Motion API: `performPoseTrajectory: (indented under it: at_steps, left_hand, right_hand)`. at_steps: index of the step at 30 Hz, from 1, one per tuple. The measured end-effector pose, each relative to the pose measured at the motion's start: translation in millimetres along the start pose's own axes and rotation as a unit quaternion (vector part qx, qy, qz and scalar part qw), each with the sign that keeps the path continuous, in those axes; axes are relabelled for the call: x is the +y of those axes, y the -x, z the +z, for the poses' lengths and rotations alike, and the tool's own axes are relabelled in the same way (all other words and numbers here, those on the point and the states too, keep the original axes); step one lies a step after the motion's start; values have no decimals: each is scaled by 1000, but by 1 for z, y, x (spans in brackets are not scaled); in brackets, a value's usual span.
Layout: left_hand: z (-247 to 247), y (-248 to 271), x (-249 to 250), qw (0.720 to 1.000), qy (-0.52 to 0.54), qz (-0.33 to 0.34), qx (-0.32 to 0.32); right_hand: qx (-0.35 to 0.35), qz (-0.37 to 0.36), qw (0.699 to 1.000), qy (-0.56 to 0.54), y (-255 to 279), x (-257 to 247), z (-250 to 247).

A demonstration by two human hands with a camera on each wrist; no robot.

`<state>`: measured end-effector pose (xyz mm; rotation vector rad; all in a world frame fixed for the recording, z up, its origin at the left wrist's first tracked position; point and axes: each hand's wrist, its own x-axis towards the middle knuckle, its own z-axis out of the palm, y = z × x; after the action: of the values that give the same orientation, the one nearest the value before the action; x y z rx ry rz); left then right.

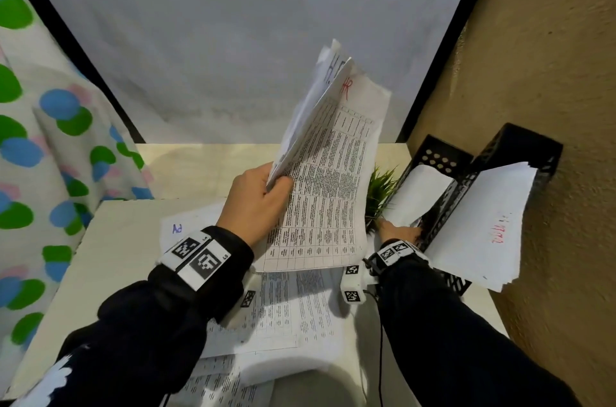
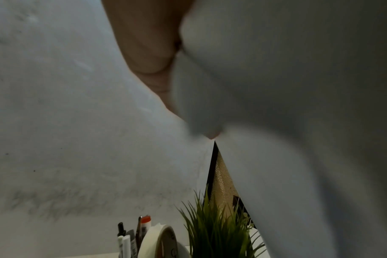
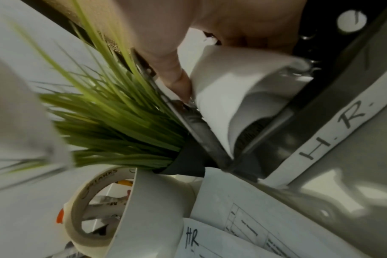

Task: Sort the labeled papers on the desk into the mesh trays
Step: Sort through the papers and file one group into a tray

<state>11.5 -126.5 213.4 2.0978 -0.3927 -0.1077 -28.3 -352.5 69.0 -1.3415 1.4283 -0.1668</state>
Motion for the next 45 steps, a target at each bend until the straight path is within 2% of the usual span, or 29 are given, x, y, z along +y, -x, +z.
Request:
performPoseTrajectory:
  at_steps: [4, 7, 13, 16, 20, 24, 26, 29, 31, 34, 36, 39, 43, 45]
  left_hand:
    - [4, -5, 7, 1000, 20, 17, 6]
    - [10, -11, 20, 999, 29, 39, -11]
    - [41, -40, 63, 983, -112, 134, -63]
    - [73, -56, 79, 966, -174, 153, -112]
    - [125, -63, 77, 947, -225, 137, -183]
    - [170, -57, 49, 943, -220, 54, -245]
    - [179, -56, 44, 953, -195, 38, -228]
    - [182, -64, 49, 974, -135, 57, -172]
    - [184, -70, 53, 970, -151, 59, -184]
    - [185, -72, 43, 949, -206, 24, -237]
    - [185, -69, 33, 941, -224, 15, -254]
    - [187, -65, 22, 950, -212, 32, -226]
    - [175, -63, 25, 976, -114, 15, -184]
    - [159, -58, 27, 990, -51, 27, -128]
  right_hand:
    - [-20, -61, 997, 32, 4, -2, -5]
    - [7, -116, 990, 75, 10, -9, -14]
    - [19, -258, 953, 155, 31, -26, -38]
    - [26, -304, 933, 189, 32, -34, -49]
    - [34, -325, 905, 273, 34, -36, -65]
    - [29, -329, 890, 315, 41, -37, -71]
    - [35, -335, 879, 337, 47, -41, -74]
    - [63, -344, 862, 366, 50, -50, -79]
    - [69, -348, 852, 385, 46, -55, -77]
    - [13, -335, 837, 432, 41, -49, -65]
    - [-22, -322, 843, 430, 38, -39, -57]
    - [-17, -328, 857, 398, 38, -30, -51]
    - [-24, -346, 866, 360, 43, -33, -50]
    - [-23, -350, 871, 344, 49, -35, -50]
